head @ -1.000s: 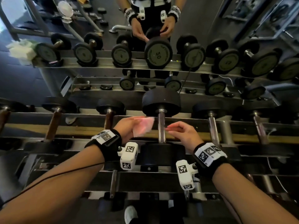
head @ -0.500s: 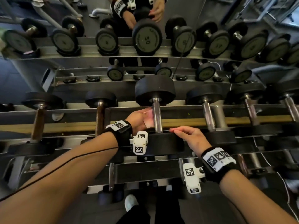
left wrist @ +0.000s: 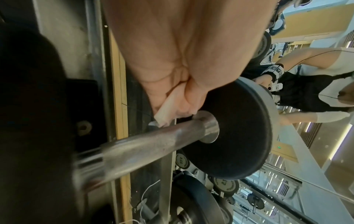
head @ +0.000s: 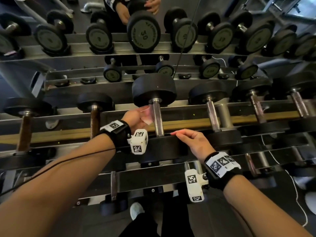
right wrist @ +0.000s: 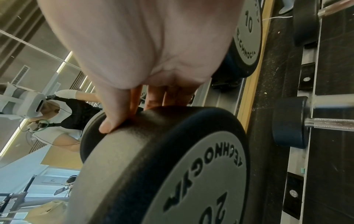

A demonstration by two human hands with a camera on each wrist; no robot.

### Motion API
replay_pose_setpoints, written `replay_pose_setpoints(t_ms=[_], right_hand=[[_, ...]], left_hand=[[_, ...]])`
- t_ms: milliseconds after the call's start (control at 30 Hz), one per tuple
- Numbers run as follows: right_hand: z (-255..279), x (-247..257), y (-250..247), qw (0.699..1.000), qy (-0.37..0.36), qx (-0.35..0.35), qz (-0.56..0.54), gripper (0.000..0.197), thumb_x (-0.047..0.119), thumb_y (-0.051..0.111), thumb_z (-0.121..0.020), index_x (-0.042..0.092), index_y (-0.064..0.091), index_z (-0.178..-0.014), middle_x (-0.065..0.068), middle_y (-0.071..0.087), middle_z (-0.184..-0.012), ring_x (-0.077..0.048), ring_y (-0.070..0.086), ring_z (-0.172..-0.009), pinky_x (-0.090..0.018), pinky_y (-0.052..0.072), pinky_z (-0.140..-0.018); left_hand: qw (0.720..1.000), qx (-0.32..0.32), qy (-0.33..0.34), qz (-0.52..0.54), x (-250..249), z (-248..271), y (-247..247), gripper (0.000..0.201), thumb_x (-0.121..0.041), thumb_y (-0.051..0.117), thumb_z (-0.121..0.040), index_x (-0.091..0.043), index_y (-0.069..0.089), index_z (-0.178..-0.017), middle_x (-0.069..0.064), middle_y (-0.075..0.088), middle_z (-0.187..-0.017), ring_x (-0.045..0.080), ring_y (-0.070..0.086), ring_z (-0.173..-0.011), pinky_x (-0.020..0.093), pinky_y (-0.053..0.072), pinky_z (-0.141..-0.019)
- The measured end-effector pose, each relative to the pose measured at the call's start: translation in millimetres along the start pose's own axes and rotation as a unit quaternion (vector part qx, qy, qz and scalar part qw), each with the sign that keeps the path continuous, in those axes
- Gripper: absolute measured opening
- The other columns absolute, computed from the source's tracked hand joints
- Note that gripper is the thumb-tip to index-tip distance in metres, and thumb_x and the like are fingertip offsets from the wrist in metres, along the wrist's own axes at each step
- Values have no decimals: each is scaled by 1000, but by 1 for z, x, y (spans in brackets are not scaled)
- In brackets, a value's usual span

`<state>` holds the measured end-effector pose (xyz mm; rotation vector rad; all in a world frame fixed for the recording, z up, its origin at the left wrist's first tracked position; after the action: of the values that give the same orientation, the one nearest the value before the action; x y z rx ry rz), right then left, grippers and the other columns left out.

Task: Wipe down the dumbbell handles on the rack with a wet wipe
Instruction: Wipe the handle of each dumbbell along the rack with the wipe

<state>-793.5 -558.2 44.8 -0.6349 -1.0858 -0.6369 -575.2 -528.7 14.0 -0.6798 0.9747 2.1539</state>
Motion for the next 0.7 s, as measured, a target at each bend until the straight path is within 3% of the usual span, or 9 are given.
replay_pose_setpoints(t_ms=[100,167,200,267,333,500,600,700], right_hand=[[1,-1,0,1000,4,2,8,19,22,59,-96,18,76,-104,5,74,-104,-6,64,-103,-26,50,-94],[1,-2,0,1000,8,4,-5,19,22,59,-96,18,76,-104,4,74,-104,-8,65,-102,-26,52,-92],[1,-3,0,1000,12,5,-11,19,23,59,-96,18,76,-104,4,74,-103,-9,65,-102,-27,53,-91],[2,-4,0,1000,14,3,-14,20,25,59,-96,18,76,-105,3,74,-103,-13,65,-102,-29,55,-90],[2,-4,0,1000,15,4,-14,21,25,58,-96,18,76,-106,3,74,-103,-12,65,-102,-29,55,-89],[2,-3,1,999,22,20,-26,21,24,58,-96,16,74,-106,9,73,-96,-2,67,-91,-26,57,-82],[3,-3,1,999,17,21,-26,21,25,58,-96,17,74,-107,9,73,-98,-4,66,-94,-23,56,-81],[2,-5,1,999,20,18,-26,20,27,58,-96,20,75,-105,5,73,-102,-12,65,-102,-30,56,-86]], left_hand=[[1000,-1,2,-28,-6,-5,11,42,3,35,-104,9,40,-145,26,52,-132,35,55,-115,49,40,-113],[999,6,8,-30,-3,-5,9,41,1,38,-104,7,43,-144,30,52,-138,43,53,-127,52,37,-114],[1000,8,8,-26,0,-2,7,38,0,42,-103,4,49,-141,26,57,-137,39,56,-127,50,44,-110],[999,17,10,-32,5,6,1,32,-3,49,-100,-3,61,-129,14,71,-121,26,69,-111,37,58,-92],[999,24,5,-39,9,12,-6,27,-2,50,-98,-7,66,-118,8,76,-108,19,74,-97,30,61,-77],[1000,22,-6,-20,1,19,-19,34,4,41,-98,-3,62,-124,13,73,-113,25,72,-100,35,62,-79],[999,-26,-14,-35,1,13,-13,37,5,39,-101,1,54,-135,15,67,-112,27,67,-99,41,59,-83],[998,3,-35,-55,10,13,6,33,3,39,-102,2,56,-131,14,71,-107,25,70,-95,38,59,-78]])
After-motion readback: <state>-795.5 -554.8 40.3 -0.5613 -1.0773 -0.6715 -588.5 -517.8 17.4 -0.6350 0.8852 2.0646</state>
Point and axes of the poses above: each hand's wrist, its own z-axis away from the middle knuckle, its own y-axis out of the palm, x = y × z, the point moved 6 cm from there along -z, towards the middle knuckle
